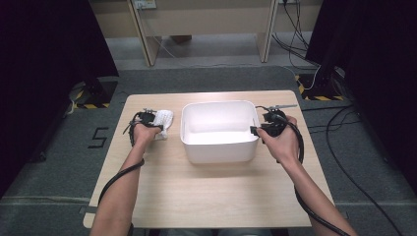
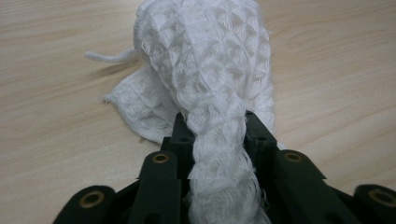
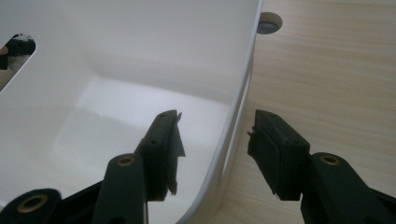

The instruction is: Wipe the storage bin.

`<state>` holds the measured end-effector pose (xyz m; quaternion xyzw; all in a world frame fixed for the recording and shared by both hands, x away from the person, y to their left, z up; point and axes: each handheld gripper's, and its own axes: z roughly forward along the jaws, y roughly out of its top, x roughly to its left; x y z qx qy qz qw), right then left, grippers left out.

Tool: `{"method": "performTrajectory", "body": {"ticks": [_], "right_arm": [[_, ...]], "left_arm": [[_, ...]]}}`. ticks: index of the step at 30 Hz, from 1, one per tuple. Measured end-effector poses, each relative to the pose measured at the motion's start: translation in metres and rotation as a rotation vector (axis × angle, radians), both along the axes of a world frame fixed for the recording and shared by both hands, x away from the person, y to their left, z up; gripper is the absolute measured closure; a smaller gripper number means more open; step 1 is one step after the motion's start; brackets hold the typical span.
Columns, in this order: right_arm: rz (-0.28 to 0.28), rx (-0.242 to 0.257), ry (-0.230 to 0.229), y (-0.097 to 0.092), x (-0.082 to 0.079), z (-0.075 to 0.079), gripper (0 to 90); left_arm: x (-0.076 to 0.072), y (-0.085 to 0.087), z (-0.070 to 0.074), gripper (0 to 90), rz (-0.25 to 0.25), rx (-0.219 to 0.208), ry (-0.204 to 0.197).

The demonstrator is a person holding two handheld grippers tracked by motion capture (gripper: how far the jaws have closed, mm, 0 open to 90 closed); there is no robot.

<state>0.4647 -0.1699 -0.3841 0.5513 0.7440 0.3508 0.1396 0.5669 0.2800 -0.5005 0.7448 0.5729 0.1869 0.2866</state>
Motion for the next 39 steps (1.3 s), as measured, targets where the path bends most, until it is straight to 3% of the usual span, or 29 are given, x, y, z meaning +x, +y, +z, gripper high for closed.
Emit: {"method": "performTrajectory", "body": {"ticks": [4, 7, 9, 10, 11, 16, 19, 20, 21, 24, 30, 36, 39], "right_arm": [[0.006, 0.015, 0.010, -0.001, 0.000, -0.001, 58.6], [0.001, 0.017, 0.008, -0.001, -0.002, 0.000, 66.0], [-0.007, 0.016, -0.001, 0.001, -0.004, 0.003, 67.1], [-0.006, 0.019, -0.004, 0.002, -0.006, 0.005, 66.5], [-0.011, 0.015, -0.010, 0.003, -0.007, 0.007, 66.1], [-0.026, -0.004, -0.027, 0.003, -0.009, 0.010, 71.0], [-0.033, -0.024, -0.030, 0.003, -0.010, 0.009, 77.0], [-0.033, -0.024, -0.030, 0.003, -0.010, 0.009, 77.0], [-0.041, -0.036, -0.031, 0.004, -0.011, 0.009, 78.9], [-0.051, -0.042, -0.031, 0.006, -0.012, 0.009, 79.6], [-0.053, -0.050, -0.038, 0.014, -0.015, 0.009, 79.3], [-0.036, -0.069, -0.053, 0.024, -0.017, 0.009, 78.2], [-0.025, -0.077, -0.062, 0.030, -0.018, 0.008, 77.9]], "left_arm": [[-0.012, 0.003, 0.004, 74.8, -0.017, -0.028, 0.025], [-0.031, 0.008, 0.012, 75.2, -0.022, -0.024, -0.002], [-0.049, 0.012, 0.019, 75.4, -0.034, -0.038, -0.043], [-0.049, 0.012, 0.019, 75.4, -0.034, -0.038, -0.043], [-0.070, 0.012, 0.026, 75.4, -0.044, -0.027, -0.081], [-0.127, 0.008, 0.042, 75.4, -0.086, -0.079, -0.166], [-0.158, -0.001, 0.051, 75.4, -0.131, -0.090, -0.218], [-0.158, -0.001, 0.051, 75.4, -0.131, -0.090, -0.218], [-0.176, -0.008, 0.057, 75.4, -0.155, -0.085, -0.245], [-0.197, -0.018, 0.066, 75.4, -0.183, -0.086, -0.287], [-0.217, -0.040, 0.075, 75.4, -0.233, -0.088, -0.325], [-0.222, -0.051, 0.081, 75.3, -0.271, -0.071, -0.338], [-0.221, -0.058, 0.083, 75.3, -0.305, -0.042, -0.358]]}}
